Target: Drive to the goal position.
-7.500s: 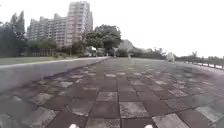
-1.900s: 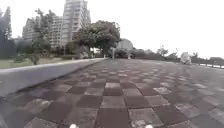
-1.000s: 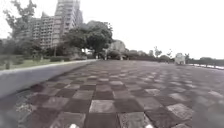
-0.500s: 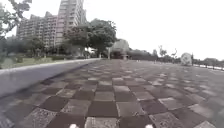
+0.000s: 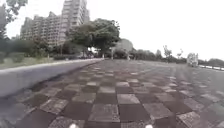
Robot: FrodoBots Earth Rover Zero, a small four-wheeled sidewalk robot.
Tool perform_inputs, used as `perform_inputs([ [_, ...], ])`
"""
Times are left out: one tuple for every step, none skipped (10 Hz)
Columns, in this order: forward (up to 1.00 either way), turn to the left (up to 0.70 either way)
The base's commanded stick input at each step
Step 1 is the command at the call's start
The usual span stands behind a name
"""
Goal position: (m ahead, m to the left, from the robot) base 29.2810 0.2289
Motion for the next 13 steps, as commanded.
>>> perform_inputs([
  [1.00, 0.00],
  [1.00, 0.00],
  [1.00, 0.00],
  [1.00, -0.29],
  [1.00, -0.40],
  [1.00, -0.40],
  [1.00, -0.40],
  [1.00, -0.40],
  [1.00, -0.40],
  [1.00, -0.40],
  [1.00, -0.22],
  [1.00, -0.04],
  [1.00, 0.00],
])
